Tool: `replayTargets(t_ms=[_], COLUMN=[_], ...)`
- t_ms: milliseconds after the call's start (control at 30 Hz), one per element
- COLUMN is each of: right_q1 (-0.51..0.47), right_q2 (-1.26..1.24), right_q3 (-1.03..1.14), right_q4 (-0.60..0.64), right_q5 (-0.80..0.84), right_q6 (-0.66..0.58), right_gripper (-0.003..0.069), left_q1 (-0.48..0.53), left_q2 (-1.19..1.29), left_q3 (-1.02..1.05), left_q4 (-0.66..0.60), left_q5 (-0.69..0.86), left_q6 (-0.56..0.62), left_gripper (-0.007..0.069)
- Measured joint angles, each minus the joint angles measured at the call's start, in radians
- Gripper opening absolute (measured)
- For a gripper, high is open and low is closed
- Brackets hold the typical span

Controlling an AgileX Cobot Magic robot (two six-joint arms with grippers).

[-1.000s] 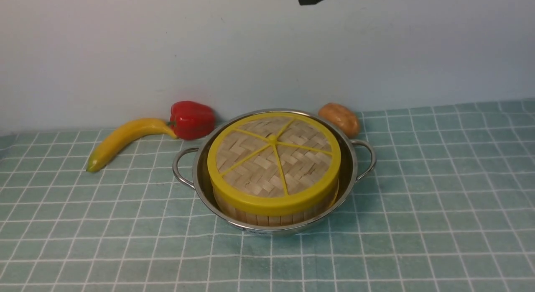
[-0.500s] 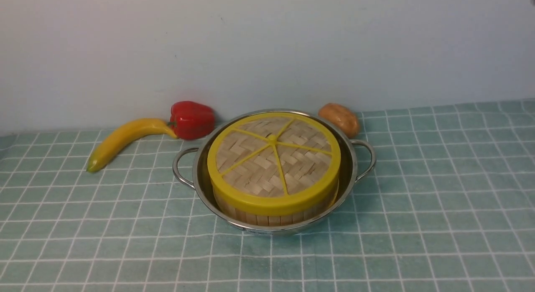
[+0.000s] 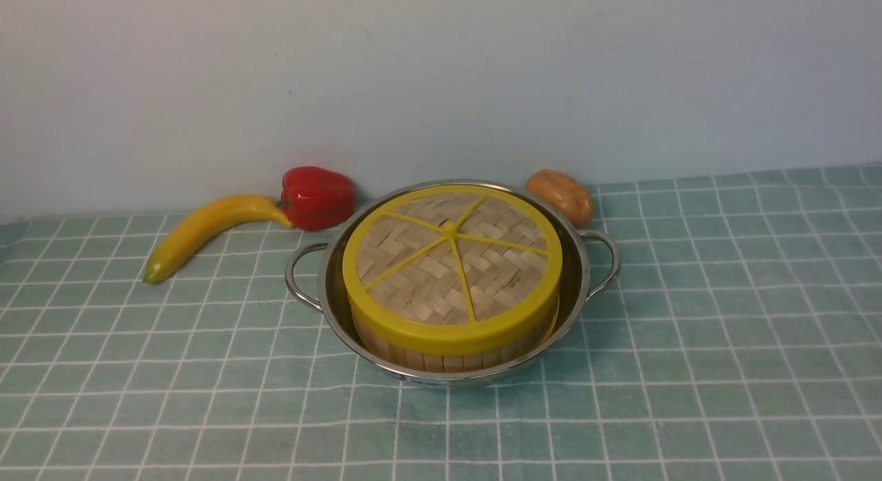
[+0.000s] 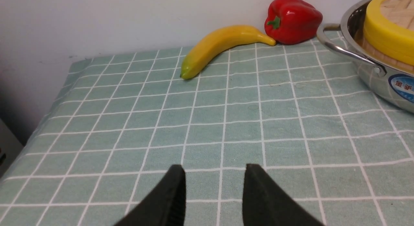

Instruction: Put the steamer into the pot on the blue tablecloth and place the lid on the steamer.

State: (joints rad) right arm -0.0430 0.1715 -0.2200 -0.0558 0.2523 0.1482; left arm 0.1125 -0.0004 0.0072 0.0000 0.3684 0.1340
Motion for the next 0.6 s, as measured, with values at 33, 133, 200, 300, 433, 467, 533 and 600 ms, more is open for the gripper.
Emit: replayTargets(t_ms=[33,133,200,300,433,467,533,600], right_q1=[0.000,0.000,0.000,0.000,0.004,0.007,0.016,0.028], right_q2=[-0.017,-0.085,-0.127,-0.165,-0.168,-0.168,-0.168,-0.168], right_q3=[0.043,0.166,0.216,0.226,0.226,0.226,0.228,0.229], right_q4=[-0.001,-0.002,-0.002,-0.002,-0.003,-0.002,0.001,0.008], right_q5=[-0.034,-0.122,-0.132,-0.114,-0.021,0.008,0.063,0.090], right_q6=[0.000,0.000,0.000,0.000,0.000,0.000,0.000,0.000], right_gripper=[0.0046,0.0054,0.0059,0.0066,0.0078,0.0080,0.0086,0.0095], left_q1=[0.000,0.000,0.000,0.000,0.000,0.000,0.000,0.000], left_q2=[0.000,0.000,0.000,0.000,0.000,0.000,0.000,0.000], left_q3=[0.000,0.000,0.000,0.000,0.000,0.000,0.000,0.000], left_q4=[0.000,0.000,0.000,0.000,0.000,0.000,0.000,0.000], left_q5=[0.000,0.000,0.000,0.000,0.000,0.000,0.000,0.000], left_q6=[0.000,0.000,0.000,0.000,0.000,0.000,0.000,0.000], left_gripper=[0.0243,0.0243,0.0243,0.0243,0.0243,0.0243,0.0243,0.0243])
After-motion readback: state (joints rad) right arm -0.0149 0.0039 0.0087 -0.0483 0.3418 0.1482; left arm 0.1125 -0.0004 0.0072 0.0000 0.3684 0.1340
